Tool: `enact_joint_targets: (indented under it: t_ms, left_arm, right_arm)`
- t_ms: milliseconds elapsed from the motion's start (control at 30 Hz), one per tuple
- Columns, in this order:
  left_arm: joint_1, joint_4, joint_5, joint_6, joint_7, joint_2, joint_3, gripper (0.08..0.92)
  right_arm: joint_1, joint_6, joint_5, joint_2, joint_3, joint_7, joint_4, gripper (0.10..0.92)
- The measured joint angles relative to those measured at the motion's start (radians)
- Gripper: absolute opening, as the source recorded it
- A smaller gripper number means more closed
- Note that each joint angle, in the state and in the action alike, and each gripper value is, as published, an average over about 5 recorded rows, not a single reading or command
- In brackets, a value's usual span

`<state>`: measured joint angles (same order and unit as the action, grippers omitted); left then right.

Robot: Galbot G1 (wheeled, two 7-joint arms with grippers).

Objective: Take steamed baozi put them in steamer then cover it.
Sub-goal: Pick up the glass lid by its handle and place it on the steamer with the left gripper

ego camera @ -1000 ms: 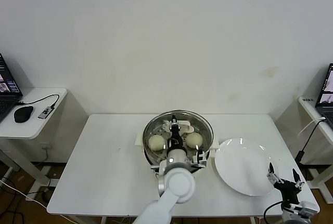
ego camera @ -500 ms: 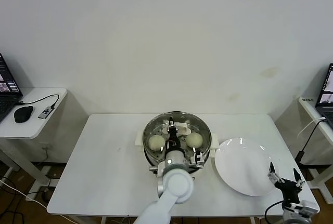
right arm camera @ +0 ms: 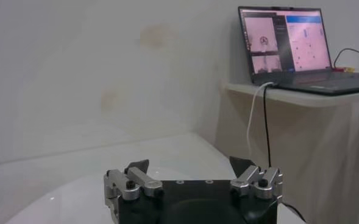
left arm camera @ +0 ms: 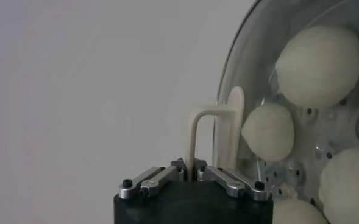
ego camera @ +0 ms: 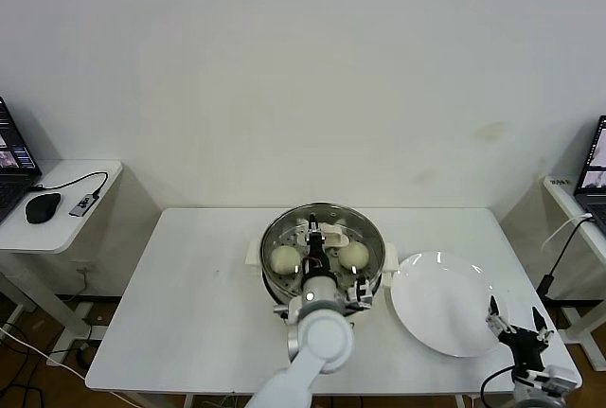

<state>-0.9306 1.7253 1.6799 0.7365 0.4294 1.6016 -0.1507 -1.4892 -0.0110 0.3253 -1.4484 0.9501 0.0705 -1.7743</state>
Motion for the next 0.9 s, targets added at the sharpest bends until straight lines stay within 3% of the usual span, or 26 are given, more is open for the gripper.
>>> enact_joint_targets:
  t_ms: [467, 900]
  left_arm:
    - [-0.008, -0.002, -0.029, 0.000, -0.022, -0.001, -0.011, 0.172]
    - [-0.035, 0.061, -0.067, -0.001, -0.021, -0.023, -0.031, 0.531]
  right_arm:
    - [-0.002, 0.002, -0.003, -0.004, -0.001, 0.000, -0.002, 0.823]
    - [-0.003, 0.003, -0.002, -0.003, 0.003, 0.000, -0.006, 0.823]
